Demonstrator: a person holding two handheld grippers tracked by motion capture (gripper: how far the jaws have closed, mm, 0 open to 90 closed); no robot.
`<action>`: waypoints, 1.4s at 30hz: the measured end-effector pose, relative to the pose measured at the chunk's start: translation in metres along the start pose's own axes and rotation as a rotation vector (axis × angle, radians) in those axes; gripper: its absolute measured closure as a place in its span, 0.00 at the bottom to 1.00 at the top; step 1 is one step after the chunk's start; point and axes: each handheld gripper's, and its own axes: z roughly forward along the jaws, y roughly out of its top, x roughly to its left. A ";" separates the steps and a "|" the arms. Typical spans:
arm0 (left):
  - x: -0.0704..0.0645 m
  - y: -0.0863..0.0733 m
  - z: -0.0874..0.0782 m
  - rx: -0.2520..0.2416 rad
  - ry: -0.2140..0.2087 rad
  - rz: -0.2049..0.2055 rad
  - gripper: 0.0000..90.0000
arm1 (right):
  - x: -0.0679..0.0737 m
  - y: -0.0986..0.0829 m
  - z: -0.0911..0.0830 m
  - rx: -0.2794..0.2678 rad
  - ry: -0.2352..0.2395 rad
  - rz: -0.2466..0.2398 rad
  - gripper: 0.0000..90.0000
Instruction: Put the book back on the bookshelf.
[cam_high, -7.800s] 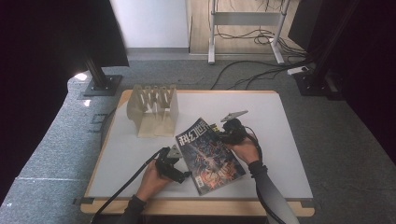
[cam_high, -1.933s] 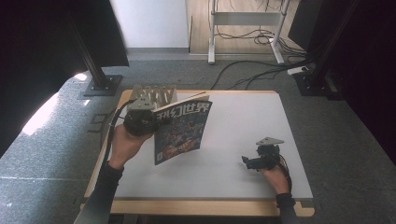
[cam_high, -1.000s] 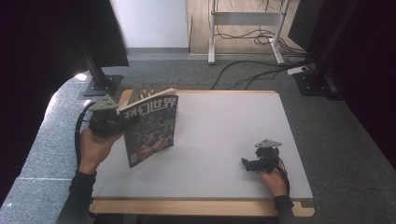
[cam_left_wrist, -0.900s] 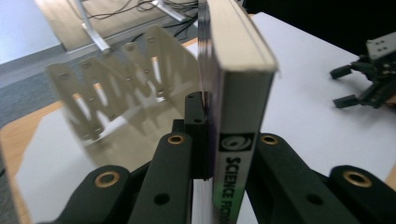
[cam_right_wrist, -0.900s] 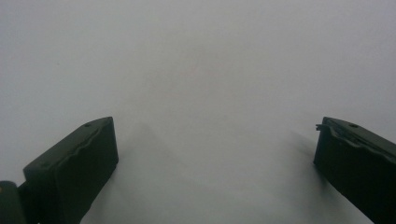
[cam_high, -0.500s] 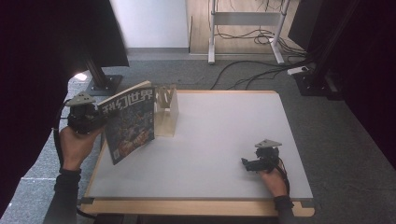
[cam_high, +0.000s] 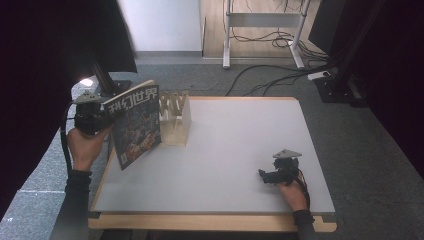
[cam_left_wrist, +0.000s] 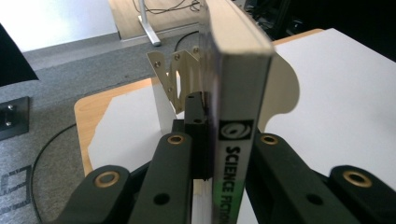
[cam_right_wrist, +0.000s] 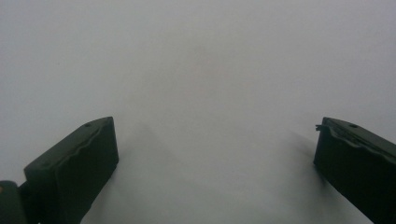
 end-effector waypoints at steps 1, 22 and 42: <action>0.000 0.001 0.003 -0.003 0.007 -0.003 0.92 | 0.000 0.000 0.000 0.000 0.000 0.000 0.00; 0.005 0.007 0.059 -0.109 0.064 -0.035 0.92 | 0.000 0.000 0.000 -0.003 0.000 -0.001 0.00; 0.012 0.004 0.064 0.027 -0.023 -0.080 0.91 | 0.000 0.000 0.000 -0.001 0.000 0.000 0.00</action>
